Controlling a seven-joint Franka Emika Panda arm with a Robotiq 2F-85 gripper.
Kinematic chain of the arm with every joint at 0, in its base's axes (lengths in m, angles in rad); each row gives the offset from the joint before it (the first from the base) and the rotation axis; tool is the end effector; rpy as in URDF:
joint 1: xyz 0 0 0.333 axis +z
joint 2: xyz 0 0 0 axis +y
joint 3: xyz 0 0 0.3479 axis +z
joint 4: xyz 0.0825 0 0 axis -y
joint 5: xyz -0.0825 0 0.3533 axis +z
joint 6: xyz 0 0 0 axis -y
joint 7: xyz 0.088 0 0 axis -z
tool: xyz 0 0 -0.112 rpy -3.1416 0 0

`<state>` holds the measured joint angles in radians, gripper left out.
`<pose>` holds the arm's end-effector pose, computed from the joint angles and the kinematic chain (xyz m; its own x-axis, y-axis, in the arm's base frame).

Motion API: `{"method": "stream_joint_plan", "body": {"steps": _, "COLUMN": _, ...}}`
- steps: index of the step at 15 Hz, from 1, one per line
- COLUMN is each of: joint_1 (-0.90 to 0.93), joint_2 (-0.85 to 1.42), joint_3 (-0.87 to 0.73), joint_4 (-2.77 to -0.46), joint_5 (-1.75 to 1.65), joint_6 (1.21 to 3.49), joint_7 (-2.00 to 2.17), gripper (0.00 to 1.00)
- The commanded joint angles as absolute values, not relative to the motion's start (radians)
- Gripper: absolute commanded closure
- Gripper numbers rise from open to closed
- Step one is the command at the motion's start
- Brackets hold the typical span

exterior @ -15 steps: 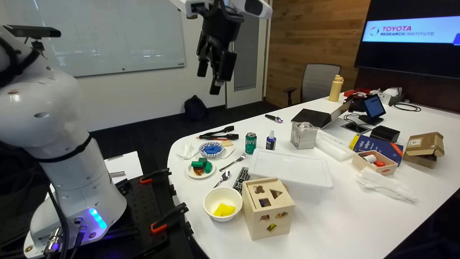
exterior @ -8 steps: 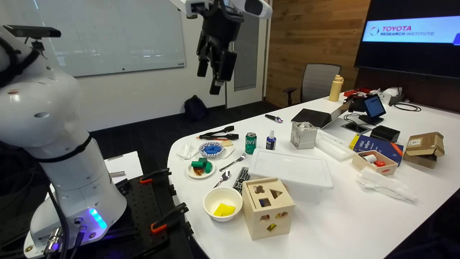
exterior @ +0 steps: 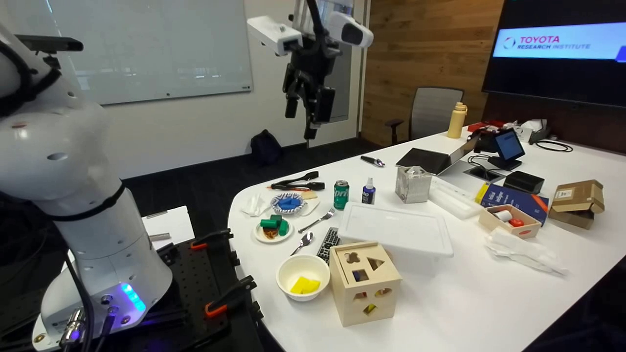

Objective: Move the green can forwards.

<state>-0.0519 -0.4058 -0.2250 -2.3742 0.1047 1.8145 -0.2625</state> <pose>0.3540 -0.0994 0.4976 0.9937 -0.0105 -0.1120 -0.0350 -0.9749 -0.2198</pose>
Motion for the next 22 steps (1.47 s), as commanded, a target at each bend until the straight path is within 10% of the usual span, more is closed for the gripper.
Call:
{"method": "stream_joint_plan", "body": {"steps": 1, "joint_1": -0.01, "joint_2": -0.217, "joint_3": -0.141, "joint_4": -2.361, "joint_5": 0.165, "joint_6": 2.016, "joint_7": -0.216, "gripper": 0.0}}
{"method": "stream_joint_plan", "body": {"steps": 11, "joint_1": 0.058, "joint_2": 0.411, "joint_3": 0.038, "joint_4": -2.107, "joint_5": 0.126, "joint_6": 2.478, "joint_7": -0.049, "gripper": 0.0}}
{"method": "stream_joint_plan", "body": {"steps": 22, "joint_1": 0.199, "joint_2": 0.788, "joint_3": 0.042, "joint_4": -1.736, "joint_5": 0.014, "joint_6": 2.489, "joint_7": 0.115, "gripper": 0.0}}
